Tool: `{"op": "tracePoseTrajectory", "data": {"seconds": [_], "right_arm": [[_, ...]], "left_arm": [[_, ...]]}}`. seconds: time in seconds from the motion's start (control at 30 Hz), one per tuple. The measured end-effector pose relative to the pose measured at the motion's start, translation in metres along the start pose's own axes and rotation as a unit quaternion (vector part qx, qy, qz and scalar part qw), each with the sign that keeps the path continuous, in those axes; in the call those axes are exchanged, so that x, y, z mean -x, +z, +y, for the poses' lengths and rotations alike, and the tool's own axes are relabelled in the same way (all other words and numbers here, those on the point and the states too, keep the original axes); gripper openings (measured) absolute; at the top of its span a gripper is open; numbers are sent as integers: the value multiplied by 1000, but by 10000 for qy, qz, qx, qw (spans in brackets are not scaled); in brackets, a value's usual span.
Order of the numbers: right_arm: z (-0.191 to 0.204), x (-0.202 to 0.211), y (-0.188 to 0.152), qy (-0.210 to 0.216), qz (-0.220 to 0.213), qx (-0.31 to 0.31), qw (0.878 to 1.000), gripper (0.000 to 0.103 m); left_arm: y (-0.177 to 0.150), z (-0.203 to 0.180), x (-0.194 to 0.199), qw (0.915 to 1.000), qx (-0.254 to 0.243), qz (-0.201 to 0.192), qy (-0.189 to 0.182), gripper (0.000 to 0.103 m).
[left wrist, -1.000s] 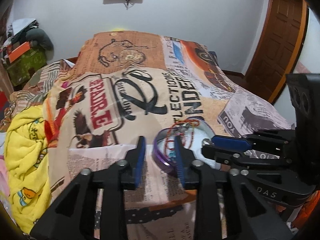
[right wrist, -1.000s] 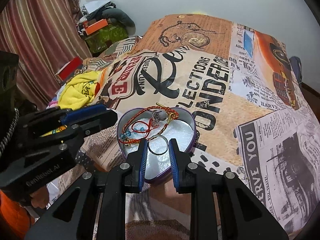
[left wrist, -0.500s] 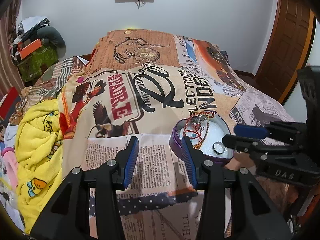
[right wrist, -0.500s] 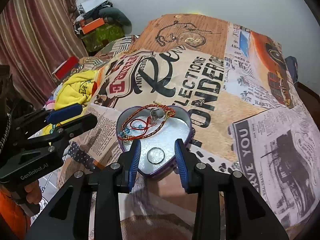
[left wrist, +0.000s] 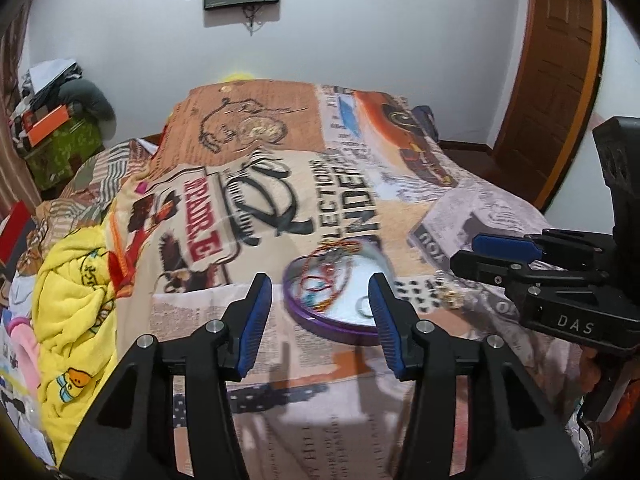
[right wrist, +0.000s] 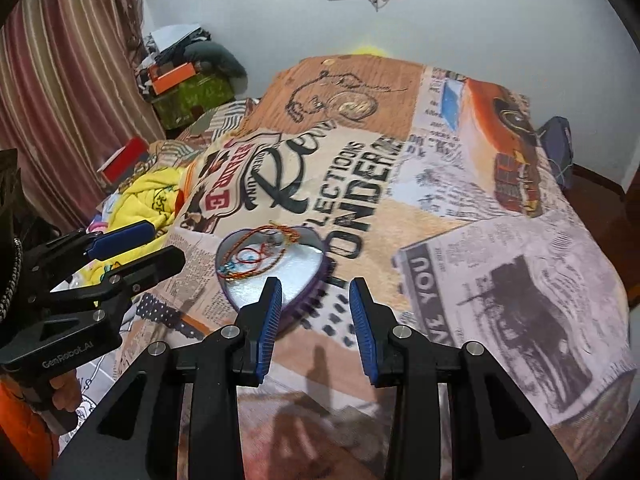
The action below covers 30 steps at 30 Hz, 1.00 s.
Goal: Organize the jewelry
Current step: 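Withdraw both tools from the tin toward the remaining gold rings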
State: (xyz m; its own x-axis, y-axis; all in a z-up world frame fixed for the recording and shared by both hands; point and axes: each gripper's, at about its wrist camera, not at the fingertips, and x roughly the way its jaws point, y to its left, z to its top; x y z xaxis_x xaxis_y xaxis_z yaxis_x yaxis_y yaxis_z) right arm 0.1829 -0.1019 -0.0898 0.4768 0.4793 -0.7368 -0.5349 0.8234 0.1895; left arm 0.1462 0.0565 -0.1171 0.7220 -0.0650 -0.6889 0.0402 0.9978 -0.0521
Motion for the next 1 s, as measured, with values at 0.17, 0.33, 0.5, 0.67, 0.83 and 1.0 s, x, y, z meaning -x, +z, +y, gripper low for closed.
{"op": "tracePoseTrajectory", "data": {"seconds": [0.17,0.33,0.5,0.67,0.83,1.0], "right_arm": [[-23,17,-6,-171,-95,-150,9997,32],[-49,30,-15,-375,-107,-352,9986,32],[-73,33,-27,-541,3,-558,9970,32],[-88,29,-39,-615,163,-643,9959,32],[-98,25,-47,-609,304,-722,9951,32],[-105,21,-50,-563,359,-814,9944,32]], "left_arm": [[2,-27,-3,9997,-160,72,-179,50],[1,-50,-13,9987,-278,222,-363,50],[-6,-66,-29,9964,-299,520,-604,50],[-14,-76,-48,9922,-239,854,-878,50],[-21,-91,-66,9877,-277,1086,-1094,50],[-24,-106,-84,9838,-449,1228,-1223,50]]}}
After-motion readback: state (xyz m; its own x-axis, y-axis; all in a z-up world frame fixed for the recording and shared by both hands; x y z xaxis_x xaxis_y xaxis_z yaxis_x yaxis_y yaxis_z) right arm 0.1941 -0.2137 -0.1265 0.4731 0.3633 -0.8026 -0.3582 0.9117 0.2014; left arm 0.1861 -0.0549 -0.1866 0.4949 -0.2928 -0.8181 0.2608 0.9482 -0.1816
